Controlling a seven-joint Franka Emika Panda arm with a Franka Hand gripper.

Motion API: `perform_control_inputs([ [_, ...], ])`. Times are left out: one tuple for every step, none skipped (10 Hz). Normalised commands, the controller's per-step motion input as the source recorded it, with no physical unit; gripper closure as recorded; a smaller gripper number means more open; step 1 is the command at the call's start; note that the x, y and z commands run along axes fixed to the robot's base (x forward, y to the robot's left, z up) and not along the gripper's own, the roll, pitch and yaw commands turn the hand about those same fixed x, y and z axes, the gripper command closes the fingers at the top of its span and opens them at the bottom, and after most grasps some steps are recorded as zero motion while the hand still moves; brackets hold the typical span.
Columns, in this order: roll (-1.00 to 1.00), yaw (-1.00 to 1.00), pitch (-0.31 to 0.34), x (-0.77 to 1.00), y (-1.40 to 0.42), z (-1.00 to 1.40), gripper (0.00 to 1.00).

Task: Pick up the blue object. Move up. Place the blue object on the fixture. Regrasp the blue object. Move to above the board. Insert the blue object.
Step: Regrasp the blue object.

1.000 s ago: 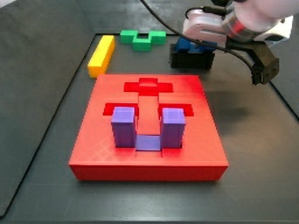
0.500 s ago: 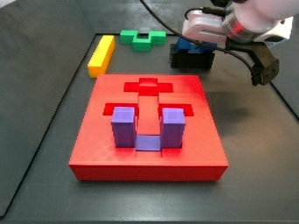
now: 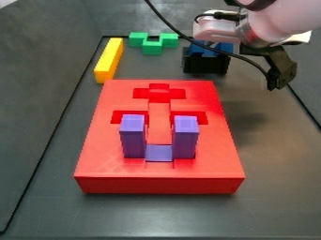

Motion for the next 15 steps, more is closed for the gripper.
perform_control_inputs([
  [0.15, 0.11, 0.000, 0.09, -0.03, -0.10, 0.00],
  [0.19, 0.09, 0.000, 0.12, -0.01, -0.17, 0.00],
  [0.24, 0.09, 0.000, 0.11, -0.01, -0.22, 0.00],
  [0.25, 0.10, 0.000, 0.12, 0.00, -0.24, 0.00],
  [0.23, 0.10, 0.000, 0.13, 0.00, -0.17, 0.00],
  [0.13, 0.02, 0.074, 0.02, 0.00, 0.00, 0.00],
  [0.01, 0.00, 0.000, 0.00, 0.00, 0.00, 0.00],
  [0.01, 0.00, 0.000, 0.00, 0.00, 0.00, 0.00],
  [0.00, 0.00, 0.000, 0.00, 0.00, 0.00, 0.00],
  [0.00, 0.00, 0.000, 0.00, 0.00, 0.00, 1.00],
  [0.00, 0.00, 0.000, 0.00, 0.00, 0.00, 1.00],
  [0.00, 0.00, 0.000, 0.00, 0.00, 0.00, 1.00],
  [0.00, 0.00, 0.000, 0.00, 0.00, 0.00, 1.00],
  [0.00, 0.00, 0.000, 0.00, 0.00, 0.00, 1.00],
  [0.00, 0.00, 0.000, 0.00, 0.00, 0.00, 1.00],
])
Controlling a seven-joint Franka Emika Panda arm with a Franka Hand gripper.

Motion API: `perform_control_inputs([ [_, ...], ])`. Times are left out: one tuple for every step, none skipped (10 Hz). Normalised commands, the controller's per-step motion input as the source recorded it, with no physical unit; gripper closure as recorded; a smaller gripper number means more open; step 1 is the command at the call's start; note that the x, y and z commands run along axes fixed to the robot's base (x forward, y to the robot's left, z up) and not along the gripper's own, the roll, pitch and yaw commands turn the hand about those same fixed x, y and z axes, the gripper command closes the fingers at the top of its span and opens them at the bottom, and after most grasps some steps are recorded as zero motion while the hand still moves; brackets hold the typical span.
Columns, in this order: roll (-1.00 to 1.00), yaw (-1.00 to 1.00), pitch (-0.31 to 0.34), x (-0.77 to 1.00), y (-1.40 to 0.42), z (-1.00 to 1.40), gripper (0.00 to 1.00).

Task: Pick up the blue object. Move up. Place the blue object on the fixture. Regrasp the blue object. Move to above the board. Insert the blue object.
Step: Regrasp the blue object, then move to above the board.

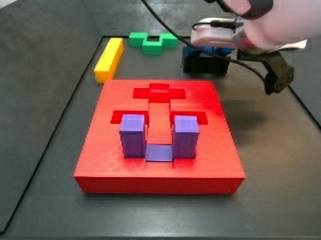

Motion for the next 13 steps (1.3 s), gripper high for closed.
perform_control_inputs([
  [0.00, 0.00, 0.000, 0.00, 0.00, 0.00, 1.00],
  [0.00, 0.00, 0.000, 0.00, 0.00, 0.00, 1.00],
  [0.00, 0.00, 0.000, 0.00, 0.00, 0.00, 1.00],
  [0.00, 0.00, 0.000, 0.00, 0.00, 0.00, 1.00],
  [0.00, 0.00, 0.000, 0.00, 0.00, 0.00, 1.00],
  [0.00, 0.00, 0.000, 0.00, 0.00, 0.00, 1.00],
  [0.00, 0.00, 0.000, 0.00, 0.00, 0.00, 1.00],
  [0.00, 0.00, 0.000, 0.00, 0.00, 0.00, 1.00],
  [0.00, 0.00, 0.000, 0.00, 0.00, 0.00, 1.00],
  [0.00, 0.00, 0.000, 0.00, 0.00, 0.00, 1.00],
  [0.00, 0.00, 0.000, 0.00, 0.00, 1.40, 1.00],
  [0.03, -0.01, 0.088, -0.04, 0.03, 1.40, 1.00],
  [-0.02, 0.00, 0.070, -0.06, 0.04, 1.40, 1.00],
])
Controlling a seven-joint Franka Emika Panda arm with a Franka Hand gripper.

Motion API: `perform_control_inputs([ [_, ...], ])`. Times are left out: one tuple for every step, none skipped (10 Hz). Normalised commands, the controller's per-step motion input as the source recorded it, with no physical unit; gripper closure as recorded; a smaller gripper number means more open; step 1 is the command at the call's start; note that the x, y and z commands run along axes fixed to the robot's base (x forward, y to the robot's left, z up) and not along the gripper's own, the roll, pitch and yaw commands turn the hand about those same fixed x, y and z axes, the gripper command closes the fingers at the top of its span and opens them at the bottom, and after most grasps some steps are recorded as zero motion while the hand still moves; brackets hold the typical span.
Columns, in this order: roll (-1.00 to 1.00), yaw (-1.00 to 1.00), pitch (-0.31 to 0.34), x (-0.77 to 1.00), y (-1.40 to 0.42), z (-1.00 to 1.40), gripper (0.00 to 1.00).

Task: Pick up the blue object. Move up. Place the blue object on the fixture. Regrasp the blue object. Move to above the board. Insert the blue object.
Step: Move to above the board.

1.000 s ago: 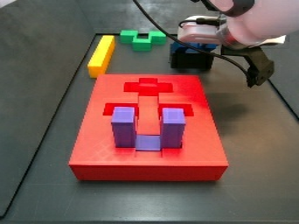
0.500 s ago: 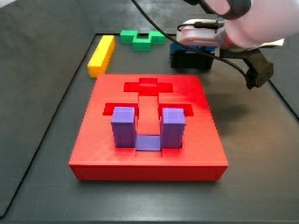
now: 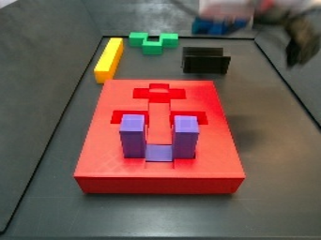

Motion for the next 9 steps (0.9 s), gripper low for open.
perform_control_inputs([
  [0.00, 0.02, 0.053, -0.06, 0.05, 1.40, 1.00],
  [0.01, 0.03, 0.067, -0.05, 0.03, 1.40, 1.00],
  [0.02, 0.04, 0.059, -0.04, 0.02, 1.40, 1.00],
  [-0.02, 0.04, 0.047, -0.03, 0.03, 1.40, 1.00],
  [-0.01, 0.05, 0.045, -0.01, 0.01, 0.78, 1.00],
  [0.01, 0.05, 0.046, 0.02, -0.01, 0.30, 1.00],
  [0.02, 0.04, 0.053, 0.03, -0.01, 0.19, 1.00],
  [-1.00, -0.02, 0.032, -1.35, -1.40, 0.31, 1.00],
  [-1.00, -0.02, 0.024, -1.36, -1.40, 0.29, 1.00],
])
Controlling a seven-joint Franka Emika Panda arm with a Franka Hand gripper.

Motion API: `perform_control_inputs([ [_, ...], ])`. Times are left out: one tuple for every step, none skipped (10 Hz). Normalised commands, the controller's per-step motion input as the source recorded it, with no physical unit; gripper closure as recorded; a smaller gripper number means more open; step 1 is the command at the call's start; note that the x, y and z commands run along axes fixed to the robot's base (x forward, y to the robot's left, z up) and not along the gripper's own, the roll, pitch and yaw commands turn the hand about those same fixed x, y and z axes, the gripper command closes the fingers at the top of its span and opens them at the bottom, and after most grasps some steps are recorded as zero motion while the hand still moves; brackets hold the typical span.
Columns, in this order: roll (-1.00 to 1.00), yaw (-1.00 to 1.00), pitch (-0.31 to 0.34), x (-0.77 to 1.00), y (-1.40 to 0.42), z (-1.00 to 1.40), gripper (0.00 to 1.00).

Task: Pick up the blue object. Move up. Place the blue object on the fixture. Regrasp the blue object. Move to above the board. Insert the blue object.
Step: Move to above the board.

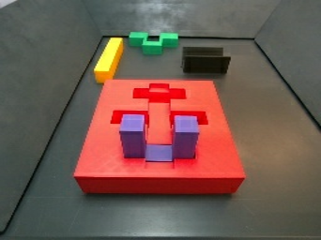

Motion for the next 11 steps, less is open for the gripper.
perform_control_inputs([
  [-1.00, -0.01, -0.012, -1.40, -1.34, 0.29, 1.00],
  [-1.00, 0.00, -0.027, -1.40, -1.24, 0.25, 1.00],
  [-1.00, 0.00, -0.030, -1.40, -1.24, 0.26, 1.00],
  [-1.00, 0.00, -0.037, -1.40, -1.23, 0.27, 1.00],
  [-1.00, 0.00, -0.048, -0.63, -0.48, 0.10, 1.00],
  [-1.00, 0.00, -0.045, -0.27, -0.14, 0.02, 1.00],
  [-1.00, -0.01, -0.028, -0.11, -0.05, 0.00, 1.00],
  [-1.00, -0.01, -0.043, -0.10, -0.05, 0.02, 1.00],
  [-1.00, -0.01, -0.062, -0.09, 0.00, 0.00, 1.00],
  [-0.90, -0.01, -0.079, -0.09, 0.04, 0.01, 1.00],
  [-0.68, -0.01, -0.080, -0.08, 0.04, 0.00, 1.00],
])
